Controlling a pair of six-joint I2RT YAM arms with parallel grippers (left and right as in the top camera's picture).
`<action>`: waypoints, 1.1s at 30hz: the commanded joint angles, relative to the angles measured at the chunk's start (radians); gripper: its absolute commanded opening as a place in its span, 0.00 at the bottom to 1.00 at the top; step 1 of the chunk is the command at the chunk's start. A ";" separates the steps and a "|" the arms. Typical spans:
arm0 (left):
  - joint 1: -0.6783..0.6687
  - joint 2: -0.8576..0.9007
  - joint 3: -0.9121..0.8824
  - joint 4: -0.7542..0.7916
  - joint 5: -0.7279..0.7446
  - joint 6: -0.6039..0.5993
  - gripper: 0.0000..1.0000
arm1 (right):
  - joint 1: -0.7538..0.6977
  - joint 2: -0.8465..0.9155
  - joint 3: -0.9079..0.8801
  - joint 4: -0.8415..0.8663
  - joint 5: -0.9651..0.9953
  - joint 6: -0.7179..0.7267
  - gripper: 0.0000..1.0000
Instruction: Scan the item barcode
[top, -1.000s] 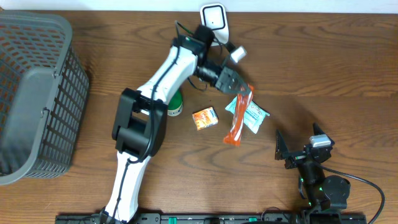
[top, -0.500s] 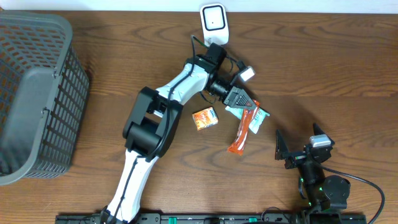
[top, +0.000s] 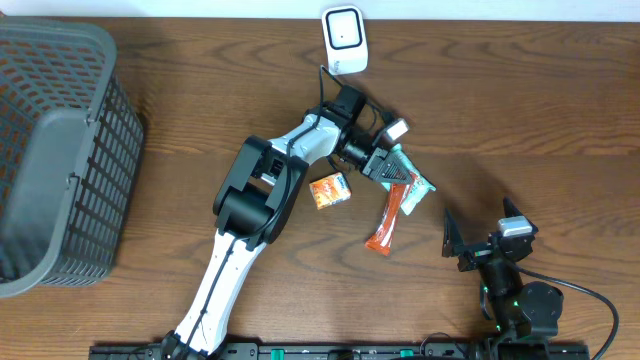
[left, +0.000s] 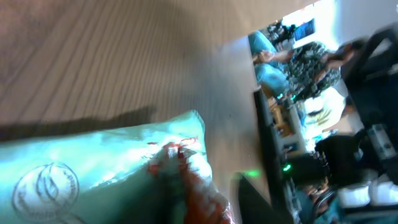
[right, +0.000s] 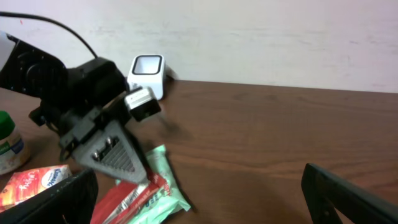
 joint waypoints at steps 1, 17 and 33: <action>0.018 -0.002 -0.001 0.070 -0.005 -0.150 0.66 | 0.003 -0.002 -0.001 -0.003 -0.006 0.010 0.99; 0.037 -0.143 0.031 0.130 -0.266 -0.338 0.98 | 0.003 -0.002 -0.001 -0.003 -0.006 0.010 0.99; -0.061 -0.374 0.025 -0.390 -1.083 -0.554 0.07 | 0.003 -0.002 -0.001 -0.003 -0.006 0.010 0.99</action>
